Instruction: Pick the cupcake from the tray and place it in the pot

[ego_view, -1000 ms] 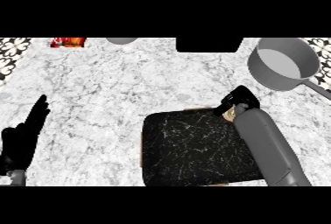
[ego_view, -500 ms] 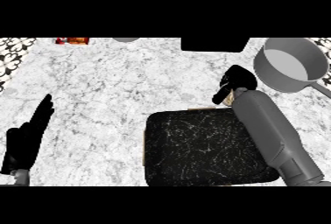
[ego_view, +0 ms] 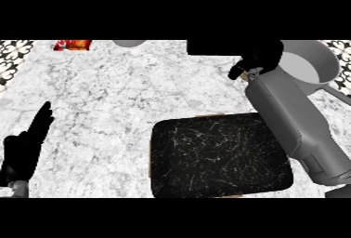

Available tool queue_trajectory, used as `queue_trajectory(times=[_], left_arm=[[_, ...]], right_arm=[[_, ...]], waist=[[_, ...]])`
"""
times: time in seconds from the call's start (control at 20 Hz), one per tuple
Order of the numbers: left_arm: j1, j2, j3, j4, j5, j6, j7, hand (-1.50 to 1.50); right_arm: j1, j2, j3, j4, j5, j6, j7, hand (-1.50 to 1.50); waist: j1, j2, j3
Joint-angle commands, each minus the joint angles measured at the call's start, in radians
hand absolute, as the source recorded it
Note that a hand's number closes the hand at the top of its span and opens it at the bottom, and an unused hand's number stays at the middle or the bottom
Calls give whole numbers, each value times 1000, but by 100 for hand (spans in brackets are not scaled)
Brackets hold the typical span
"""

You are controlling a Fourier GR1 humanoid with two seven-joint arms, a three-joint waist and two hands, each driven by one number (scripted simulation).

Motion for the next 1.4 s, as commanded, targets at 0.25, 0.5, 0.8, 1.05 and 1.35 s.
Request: queue_trajectory(times=[0.25, 0.5, 0.8, 1.05, 1.35], left_arm=[[-17, -8, 13, -17, -15, -3, 42, 0], [19, -48, 1, -14, -58, 22, -18, 0], [-56, -22, 46, 21, -25, -44, 17, 0], [-37, -10, 59, -40, -24, -63, 59, 0], [-32, -40, 38, -22, -56, -60, 34, 0]], right_arm=[[-43, -68, -81, -169, 69, -112, 91, 150], [46, -142, -163, -210, 48, -209, -12, 150], [17, -218, -290, -41, -2, -297, -202, 150], [-8, -279, -375, 120, -60, -332, -384, 150], [-84, -367, -453, 346, -93, -339, -563, 150]], waist=[[-8, 0, 1], [-7, 2, 1], [5, 9, 1], [15, 10, 2], [30, 18, 2]])
